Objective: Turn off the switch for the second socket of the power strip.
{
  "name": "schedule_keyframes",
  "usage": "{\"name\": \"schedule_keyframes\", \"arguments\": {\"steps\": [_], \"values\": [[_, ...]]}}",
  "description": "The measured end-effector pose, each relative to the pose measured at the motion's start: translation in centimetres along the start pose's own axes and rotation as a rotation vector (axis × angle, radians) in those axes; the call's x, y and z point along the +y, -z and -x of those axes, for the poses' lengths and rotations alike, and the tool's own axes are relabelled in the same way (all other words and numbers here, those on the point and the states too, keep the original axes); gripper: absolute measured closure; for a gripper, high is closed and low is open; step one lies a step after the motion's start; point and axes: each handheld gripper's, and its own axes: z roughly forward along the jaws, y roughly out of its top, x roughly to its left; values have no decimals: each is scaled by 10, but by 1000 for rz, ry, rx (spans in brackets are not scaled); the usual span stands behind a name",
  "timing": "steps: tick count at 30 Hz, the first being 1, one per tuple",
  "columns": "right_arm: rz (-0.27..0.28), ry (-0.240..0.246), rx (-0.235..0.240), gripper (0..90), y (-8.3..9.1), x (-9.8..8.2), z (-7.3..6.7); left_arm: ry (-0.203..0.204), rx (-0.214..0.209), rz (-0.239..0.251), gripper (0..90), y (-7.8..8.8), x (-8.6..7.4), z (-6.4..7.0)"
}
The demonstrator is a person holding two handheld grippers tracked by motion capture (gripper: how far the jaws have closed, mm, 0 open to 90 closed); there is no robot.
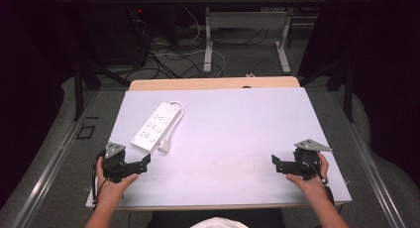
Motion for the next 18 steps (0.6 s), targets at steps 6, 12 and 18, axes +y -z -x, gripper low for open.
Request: {"name": "schedule_keyframes", "arguments": {"steps": [6, 12, 18], "values": [[-9, 3, -6, 0, -1, 0, -3, 5, -3, 21, 4, 3, 2, -1], [-11, 25, 4, 0, -4, 0, -5, 5, -15, 24, 4, 4, 2, 1], [-11, 22, -1, 0, -5, -1, -5, -16, -19, 24, 4, 7, 2, 5]]}}
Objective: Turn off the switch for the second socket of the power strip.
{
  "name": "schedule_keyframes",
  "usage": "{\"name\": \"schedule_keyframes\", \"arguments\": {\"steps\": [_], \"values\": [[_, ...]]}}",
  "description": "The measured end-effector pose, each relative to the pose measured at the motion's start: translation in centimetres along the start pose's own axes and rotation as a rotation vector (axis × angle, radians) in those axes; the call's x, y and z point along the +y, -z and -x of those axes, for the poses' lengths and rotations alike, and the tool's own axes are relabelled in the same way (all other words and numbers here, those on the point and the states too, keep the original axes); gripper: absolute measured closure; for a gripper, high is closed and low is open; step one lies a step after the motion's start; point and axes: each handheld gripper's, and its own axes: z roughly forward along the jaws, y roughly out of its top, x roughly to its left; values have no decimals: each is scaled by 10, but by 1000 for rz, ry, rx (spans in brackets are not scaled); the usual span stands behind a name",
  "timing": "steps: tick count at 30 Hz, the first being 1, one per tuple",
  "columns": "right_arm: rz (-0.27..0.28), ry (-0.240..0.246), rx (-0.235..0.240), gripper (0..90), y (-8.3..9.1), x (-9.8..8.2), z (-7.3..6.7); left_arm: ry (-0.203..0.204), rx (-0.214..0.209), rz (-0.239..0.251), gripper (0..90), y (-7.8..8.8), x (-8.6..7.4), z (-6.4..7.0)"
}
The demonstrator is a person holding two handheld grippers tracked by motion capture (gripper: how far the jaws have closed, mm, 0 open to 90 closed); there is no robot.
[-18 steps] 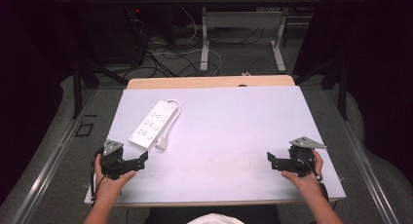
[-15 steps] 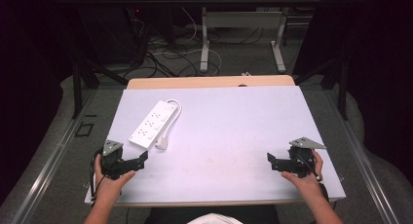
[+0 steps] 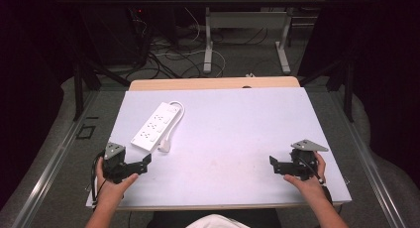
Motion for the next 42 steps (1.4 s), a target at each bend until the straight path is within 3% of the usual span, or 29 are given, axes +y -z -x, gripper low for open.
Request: {"name": "schedule_keyframes", "arguments": {"steps": [13, 29, 42], "values": [[-5, -1, 21, 0, -3, 0, -3, 12, -1, 9, 5, 2, 4, 0], [8, -2, 11, 0, -1, 1, -2, -4, -7, -31, 17, -5, 18, 10], [5, -8, 17, 0, -3, 2, -3, 17, 0, -9, 52, 0, 51, 6]]}}
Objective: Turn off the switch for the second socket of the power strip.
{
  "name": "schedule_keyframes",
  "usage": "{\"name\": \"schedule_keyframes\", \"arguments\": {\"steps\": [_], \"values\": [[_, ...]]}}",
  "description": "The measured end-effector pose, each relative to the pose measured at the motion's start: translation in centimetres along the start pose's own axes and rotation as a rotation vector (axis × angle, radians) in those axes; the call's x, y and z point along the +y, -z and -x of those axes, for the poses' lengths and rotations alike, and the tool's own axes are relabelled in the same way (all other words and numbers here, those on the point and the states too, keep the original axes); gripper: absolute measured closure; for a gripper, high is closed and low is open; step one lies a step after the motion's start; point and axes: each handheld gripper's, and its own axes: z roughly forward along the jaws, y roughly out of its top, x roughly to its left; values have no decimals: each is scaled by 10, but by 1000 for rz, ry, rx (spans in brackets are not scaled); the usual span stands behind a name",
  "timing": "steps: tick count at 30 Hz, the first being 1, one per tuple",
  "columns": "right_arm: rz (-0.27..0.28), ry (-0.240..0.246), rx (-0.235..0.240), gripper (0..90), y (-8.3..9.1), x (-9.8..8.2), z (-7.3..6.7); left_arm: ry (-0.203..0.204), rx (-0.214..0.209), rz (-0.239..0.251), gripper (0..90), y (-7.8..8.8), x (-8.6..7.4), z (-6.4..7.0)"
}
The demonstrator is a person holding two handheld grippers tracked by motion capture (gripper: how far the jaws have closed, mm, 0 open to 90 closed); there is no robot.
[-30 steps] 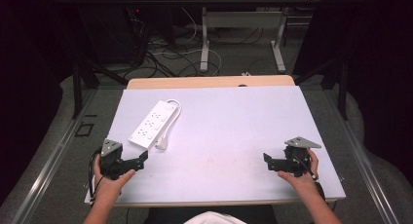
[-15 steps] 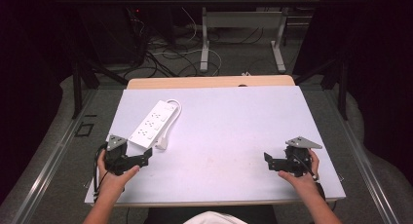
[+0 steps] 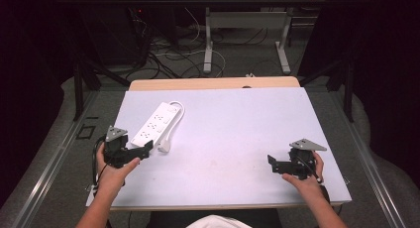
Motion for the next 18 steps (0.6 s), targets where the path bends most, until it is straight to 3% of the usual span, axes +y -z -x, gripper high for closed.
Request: {"name": "schedule_keyframes", "arguments": {"steps": [9, 18], "values": [[10, 2, -7, 0, 0, 0, 1, 28, -5, 17, 70, -2, 22, -3], [11, 1, -3, 0, -1, 0, 1, 25, -9, 11, 112, -8, 40, 1]]}}
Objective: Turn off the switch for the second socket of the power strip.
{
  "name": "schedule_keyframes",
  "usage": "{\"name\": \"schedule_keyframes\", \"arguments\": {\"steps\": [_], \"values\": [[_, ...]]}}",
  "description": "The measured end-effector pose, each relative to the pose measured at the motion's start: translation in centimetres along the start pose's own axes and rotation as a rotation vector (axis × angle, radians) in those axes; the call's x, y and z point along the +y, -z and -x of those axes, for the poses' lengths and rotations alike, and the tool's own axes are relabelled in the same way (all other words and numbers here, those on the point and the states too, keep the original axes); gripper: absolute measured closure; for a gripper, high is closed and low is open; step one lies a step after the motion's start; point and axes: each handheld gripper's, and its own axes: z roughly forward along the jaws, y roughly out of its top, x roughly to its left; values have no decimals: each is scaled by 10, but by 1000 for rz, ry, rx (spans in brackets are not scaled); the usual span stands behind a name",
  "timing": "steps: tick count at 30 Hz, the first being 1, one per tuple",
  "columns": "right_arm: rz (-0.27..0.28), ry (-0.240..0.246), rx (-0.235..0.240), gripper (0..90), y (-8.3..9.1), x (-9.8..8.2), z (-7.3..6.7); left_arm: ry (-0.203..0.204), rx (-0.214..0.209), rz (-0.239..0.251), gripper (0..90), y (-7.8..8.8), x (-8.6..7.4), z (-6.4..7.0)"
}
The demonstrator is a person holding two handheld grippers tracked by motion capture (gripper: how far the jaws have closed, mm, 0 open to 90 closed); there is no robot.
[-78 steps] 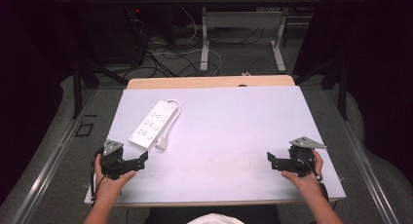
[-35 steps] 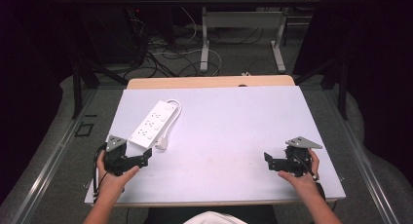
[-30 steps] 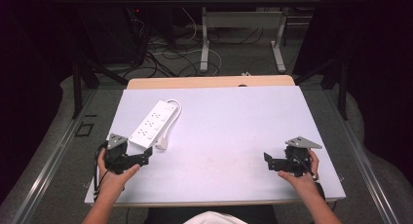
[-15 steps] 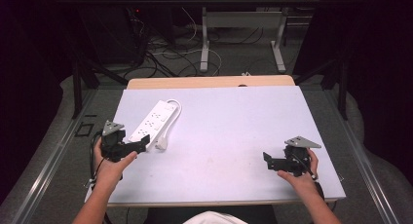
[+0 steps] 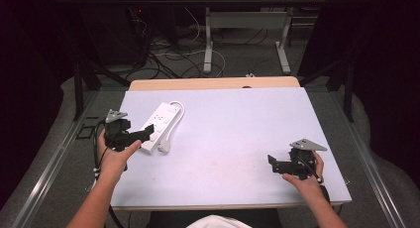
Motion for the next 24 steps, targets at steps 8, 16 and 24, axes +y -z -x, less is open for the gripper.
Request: {"name": "schedule_keyframes", "arguments": {"steps": [8, 16, 24], "values": [[-2, 1, 2, 0, 0, 0, 0, -9, -5, 4, 146, -5, 16, 6], [-4, 3, 6, 0, -1, 0, 0, 2, -14, 13, 167, -11, 29, 10], [-8, 1, 3, 0, -1, 0, 0, 17, -11, 7, 199, -20, 37, 9]]}}
